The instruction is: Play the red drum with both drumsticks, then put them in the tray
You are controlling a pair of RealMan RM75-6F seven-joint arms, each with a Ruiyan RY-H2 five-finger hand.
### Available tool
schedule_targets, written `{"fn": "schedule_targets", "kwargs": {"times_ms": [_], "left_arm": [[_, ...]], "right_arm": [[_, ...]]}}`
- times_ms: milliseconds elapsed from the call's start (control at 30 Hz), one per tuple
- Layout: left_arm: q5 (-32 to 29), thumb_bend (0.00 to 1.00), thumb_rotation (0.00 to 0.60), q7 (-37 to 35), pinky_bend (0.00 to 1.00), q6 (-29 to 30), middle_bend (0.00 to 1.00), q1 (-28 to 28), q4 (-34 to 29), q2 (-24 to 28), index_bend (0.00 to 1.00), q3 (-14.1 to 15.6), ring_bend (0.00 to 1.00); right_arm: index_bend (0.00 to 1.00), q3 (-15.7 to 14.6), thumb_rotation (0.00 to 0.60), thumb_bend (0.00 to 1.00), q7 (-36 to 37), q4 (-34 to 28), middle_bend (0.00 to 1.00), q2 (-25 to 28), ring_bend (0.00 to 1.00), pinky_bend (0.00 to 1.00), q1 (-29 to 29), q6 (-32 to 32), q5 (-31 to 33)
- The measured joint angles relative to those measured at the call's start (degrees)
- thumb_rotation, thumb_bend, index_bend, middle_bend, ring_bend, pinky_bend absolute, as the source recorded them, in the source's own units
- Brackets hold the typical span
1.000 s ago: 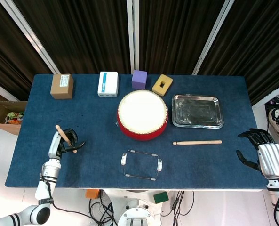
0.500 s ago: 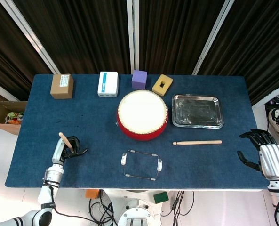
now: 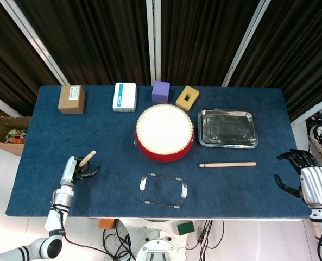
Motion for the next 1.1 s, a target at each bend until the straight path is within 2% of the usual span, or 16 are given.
{"fn": "schedule_targets", "kwargs": {"times_ms": [133,300,533,733,833,1100], "left_arm": [[0.5,0.32,0.600,5.4,1.00,0.0,1.00,-0.9,0.5,1.3,1.00,-0.1,1.00],[1.7,0.33,0.600,14.4,1.00,0.8,1.00,-1.8,0.0,4.2,1.00,0.1,1.00],[1.7,0.33,0.600,34.3,1.00,3.0,1.00,-2.4,-4.4,9.8,1.00,0.4,1.00],[-0.2,0.33,0.600,51.8,1.00,6.8,1.00,-2.5,-11.6,14.4,1.00,0.1,1.00],[-0.8,0.33,0.600,56.4,1.00,9.6,1.00,-2.3,-15.2,16.1,1.00,0.0,1.00],[-1.5,0.32,0.600,56.8,1.00,11.5,1.00,-1.7,-17.6,17.5,1.00,0.0,1.00]], "right_arm": [[0.37,-0.1,0.600,0.28,1.7,0.8,0.36,-0.1,0.19,0.23,0.3,-1.2,0.6],[0.37,-0.5,0.600,0.29,3.1,1.3,0.36,-0.1,0.19,0.23,1.1,-4.7,1.9],[0.37,-1.2,0.600,0.30,1.3,1.8,0.38,-1.1,0.19,0.23,5.0,-14.3,3.7],[0.39,-0.7,0.600,0.33,-8.8,2.9,0.39,-5.6,0.19,0.23,9.2,-20.0,5.7],[0.41,-0.2,0.600,0.33,-15.2,4.0,0.41,-9.5,0.19,0.23,11.7,-23.0,7.1],[0.43,0.8,0.600,0.33,-28.9,8.8,0.42,-20.0,0.19,0.23,16.9,-27.6,10.8]]}}
